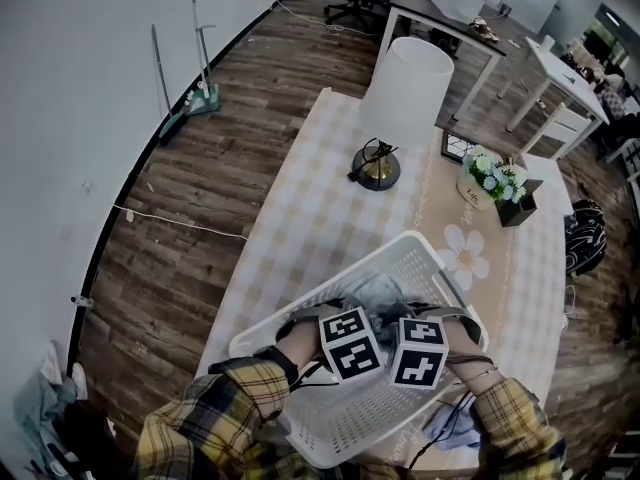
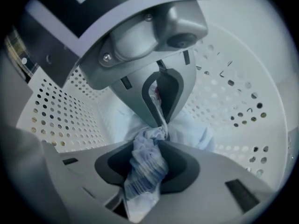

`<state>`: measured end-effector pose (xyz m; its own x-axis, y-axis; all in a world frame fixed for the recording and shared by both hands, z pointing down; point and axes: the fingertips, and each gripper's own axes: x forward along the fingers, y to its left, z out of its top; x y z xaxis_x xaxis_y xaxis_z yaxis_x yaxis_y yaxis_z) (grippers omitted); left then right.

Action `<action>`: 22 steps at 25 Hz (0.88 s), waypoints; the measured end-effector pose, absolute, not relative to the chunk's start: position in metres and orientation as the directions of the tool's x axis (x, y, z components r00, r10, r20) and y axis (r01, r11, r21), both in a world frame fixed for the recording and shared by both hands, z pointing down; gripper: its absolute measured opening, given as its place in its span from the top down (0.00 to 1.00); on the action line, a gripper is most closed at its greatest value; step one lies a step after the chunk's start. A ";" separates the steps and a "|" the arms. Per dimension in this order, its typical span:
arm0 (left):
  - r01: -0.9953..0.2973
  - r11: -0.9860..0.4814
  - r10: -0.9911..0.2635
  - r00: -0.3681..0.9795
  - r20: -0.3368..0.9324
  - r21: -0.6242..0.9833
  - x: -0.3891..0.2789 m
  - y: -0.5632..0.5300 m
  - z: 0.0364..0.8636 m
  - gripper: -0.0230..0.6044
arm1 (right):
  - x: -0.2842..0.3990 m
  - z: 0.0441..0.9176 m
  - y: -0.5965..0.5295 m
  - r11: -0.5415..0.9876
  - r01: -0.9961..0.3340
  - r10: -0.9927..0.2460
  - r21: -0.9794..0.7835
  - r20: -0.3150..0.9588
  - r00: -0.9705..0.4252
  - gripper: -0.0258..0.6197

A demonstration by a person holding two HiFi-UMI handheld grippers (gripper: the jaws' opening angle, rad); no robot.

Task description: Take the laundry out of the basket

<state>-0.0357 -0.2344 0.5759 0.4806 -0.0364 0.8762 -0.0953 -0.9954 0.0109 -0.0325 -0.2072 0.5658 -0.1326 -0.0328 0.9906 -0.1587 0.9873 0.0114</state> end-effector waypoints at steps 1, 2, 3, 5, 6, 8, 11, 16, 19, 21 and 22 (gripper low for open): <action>-0.094 -0.996 -0.041 0.482 0.875 0.005 -0.037 -0.234 0.570 0.85 | -0.035 0.560 -0.208 0.985 -0.169 -0.045 0.021 0.989 -0.139 0.70; -0.095 -0.995 -0.045 0.485 0.873 0.002 -0.037 -0.234 0.565 0.85 | -0.036 0.554 -0.209 0.983 -0.178 -0.059 0.032 0.988 -0.144 0.70; -0.099 -0.995 -0.049 0.490 0.871 0.000 -0.038 -0.234 0.559 0.85 | -0.037 0.548 -0.210 0.981 -0.187 -0.072 0.043 0.986 -0.149 0.70; -0.110 -0.994 -0.060 0.503 0.862 -0.005 -0.040 -0.234 0.548 0.85 | -0.040 0.536 -0.211 0.977 -0.201 -0.097 0.065 0.983 -0.158 0.70; -0.118 -0.993 -0.067 0.512 0.857 -0.007 -0.041 -0.234 0.542 0.85 | -0.041 0.530 -0.211 0.975 -0.209 -0.112 0.077 0.980 -0.163 0.70; -0.130 -0.991 -0.080 0.532 0.843 -0.013 -0.045 -0.234 0.530 0.85 | -0.045 0.517 -0.211 0.968 -0.226 -0.148 0.107 0.974 -0.174 0.70; -0.131 -0.991 -0.104 0.555 0.825 -0.037 -0.049 -0.231 0.512 0.85 | -0.050 0.495 -0.210 0.954 -0.258 -0.205 0.154 0.961 -0.187 0.70; -0.115 -0.991 -0.121 0.570 0.813 -0.067 -0.056 -0.221 0.486 0.85 | -0.055 0.466 -0.204 0.928 -0.306 -0.278 0.214 0.943 -0.184 0.70; -0.113 -0.991 -0.122 0.585 0.802 -0.068 -0.062 -0.216 0.469 0.85 | -0.060 0.451 -0.198 0.910 -0.341 -0.314 0.236 0.929 -0.194 0.70; -0.116 -0.991 -0.128 0.601 0.789 -0.072 -0.065 -0.212 0.455 0.85 | -0.062 0.439 -0.195 0.895 -0.365 -0.346 0.258 0.916 -0.202 0.70; -0.119 -0.990 -0.132 0.608 0.783 -0.075 -0.066 -0.210 0.446 0.85 | -0.063 0.432 -0.193 0.886 -0.377 -0.364 0.270 0.908 -0.207 0.70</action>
<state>-0.0661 -0.2101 0.4463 0.6082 -0.1323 0.7827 -0.1190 -0.9901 -0.0748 -0.0626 -0.1925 0.4323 -0.2072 -0.3641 0.9080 -0.3765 0.8863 0.2695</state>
